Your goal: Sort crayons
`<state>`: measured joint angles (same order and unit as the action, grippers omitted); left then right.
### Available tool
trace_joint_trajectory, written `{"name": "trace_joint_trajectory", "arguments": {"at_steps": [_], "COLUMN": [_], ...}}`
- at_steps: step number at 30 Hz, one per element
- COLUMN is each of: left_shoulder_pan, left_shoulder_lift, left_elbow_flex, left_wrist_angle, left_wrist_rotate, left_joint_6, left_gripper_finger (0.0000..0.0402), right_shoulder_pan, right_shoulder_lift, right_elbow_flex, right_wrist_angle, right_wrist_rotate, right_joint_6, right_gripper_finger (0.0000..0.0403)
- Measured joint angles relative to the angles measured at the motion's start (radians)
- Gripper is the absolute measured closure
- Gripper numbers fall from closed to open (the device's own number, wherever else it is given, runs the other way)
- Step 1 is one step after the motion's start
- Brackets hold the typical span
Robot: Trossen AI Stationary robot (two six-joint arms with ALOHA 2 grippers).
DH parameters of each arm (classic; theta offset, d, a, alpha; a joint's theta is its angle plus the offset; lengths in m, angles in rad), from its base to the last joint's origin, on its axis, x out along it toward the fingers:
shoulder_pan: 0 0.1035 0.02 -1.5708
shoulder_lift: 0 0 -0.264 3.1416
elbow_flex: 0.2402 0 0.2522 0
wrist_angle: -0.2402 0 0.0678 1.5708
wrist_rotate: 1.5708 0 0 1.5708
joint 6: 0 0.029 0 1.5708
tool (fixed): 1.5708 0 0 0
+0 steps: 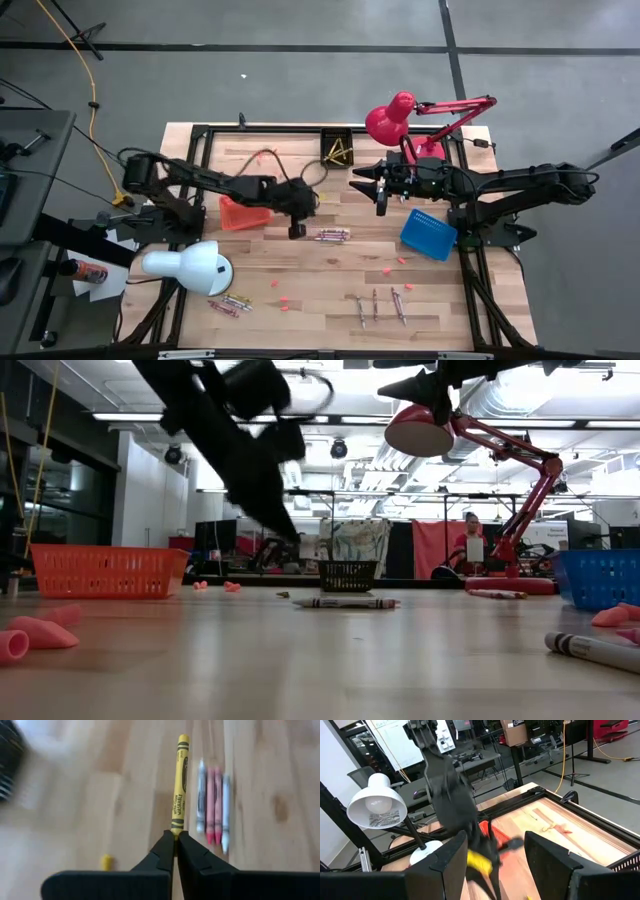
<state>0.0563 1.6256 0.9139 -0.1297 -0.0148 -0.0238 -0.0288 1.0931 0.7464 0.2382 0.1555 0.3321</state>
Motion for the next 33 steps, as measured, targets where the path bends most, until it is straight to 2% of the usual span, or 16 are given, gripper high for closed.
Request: {"name": "trace_joint_trajectory", "arguments": {"at_steps": [3, 10, 14, 18, 27, 33], "left_shoulder_pan": [0.018, 0.039, 0.038, 0.022, -0.003, 0.029], "left_shoulder_lift": [-0.115, -0.404, -0.504, -0.524, -0.483, -0.394], "left_elbow_flex": [0.0, 0.001, 0.003, 0.001, 0.001, 0.001], "left_wrist_angle": [-0.05, -0.034, -0.016, 0.038, 0.126, 0.127], "left_wrist_rotate": [-0.038, -0.192, -0.242, -0.252, -0.272, -0.359], "left_joint_6": [0.0, -0.046, -0.063, -0.078, -0.071, -0.138], "left_gripper_finger": [0.0401, 0.0401, 0.0401, 0.0401, 0.0401, 0.0401], "right_shoulder_pan": [0.0, 0.0, 0.0, 0.0, 0.0, 0.0], "right_shoulder_lift": [0.0, 0.0, 0.0, 0.0, 0.0, 0.0], "right_elbow_flex": [0.0, 0.0, 0.0, 0.0, 0.0, 0.0], "right_wrist_angle": [0.003, 0.026, 0.029, 0.029, 0.034, 0.039], "right_wrist_rotate": [0.0, -0.001, -0.001, -0.001, -0.017, -0.016], "right_joint_6": [0.0, 0.003, 0.001, 0.0, 0.0, 0.004], "right_gripper_finger": [0.0213, 0.0213, 0.0213, 0.0213, 0.0213, 0.0213]}}
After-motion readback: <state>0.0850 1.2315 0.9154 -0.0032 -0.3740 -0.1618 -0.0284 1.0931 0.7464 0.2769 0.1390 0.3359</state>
